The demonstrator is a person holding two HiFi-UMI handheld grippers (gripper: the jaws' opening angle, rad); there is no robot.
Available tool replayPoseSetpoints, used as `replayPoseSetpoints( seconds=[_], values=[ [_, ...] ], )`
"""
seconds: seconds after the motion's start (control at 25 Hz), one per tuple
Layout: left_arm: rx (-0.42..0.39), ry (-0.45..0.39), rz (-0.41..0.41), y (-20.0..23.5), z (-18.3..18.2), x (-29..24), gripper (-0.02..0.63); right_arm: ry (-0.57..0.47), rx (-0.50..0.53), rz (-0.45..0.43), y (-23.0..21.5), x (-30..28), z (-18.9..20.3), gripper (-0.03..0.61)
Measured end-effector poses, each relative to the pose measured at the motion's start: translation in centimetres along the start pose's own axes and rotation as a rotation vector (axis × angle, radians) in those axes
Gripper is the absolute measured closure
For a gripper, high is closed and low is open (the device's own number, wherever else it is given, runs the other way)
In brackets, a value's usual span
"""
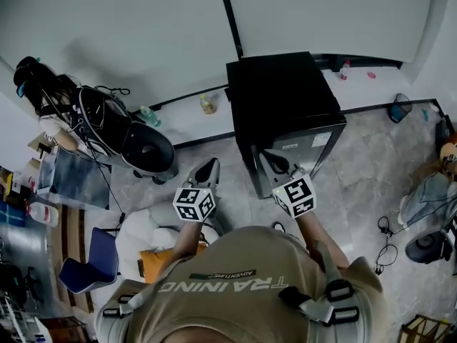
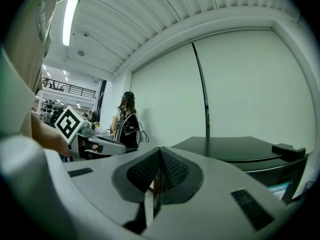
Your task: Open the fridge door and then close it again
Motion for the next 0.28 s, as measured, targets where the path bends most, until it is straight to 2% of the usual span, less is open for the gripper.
replayPoseSetpoints(
  seconds=[0.28],
  values=[
    [0.001, -0.004, 0.016, -0.21, 0.16, 0.77, 0.614, -0.01, 0.009, 0.021, 0.82, 0.55, -0.41, 0.583]
  ],
)
Point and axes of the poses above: the fingertips, and each gripper's own axes: x backward along the fingers, y to its left, z out of its underside, the point moved 7 cm from there along x, backward along the fingers, and after that the axes turned 3 degrees about -z, right-handed, at the moved point
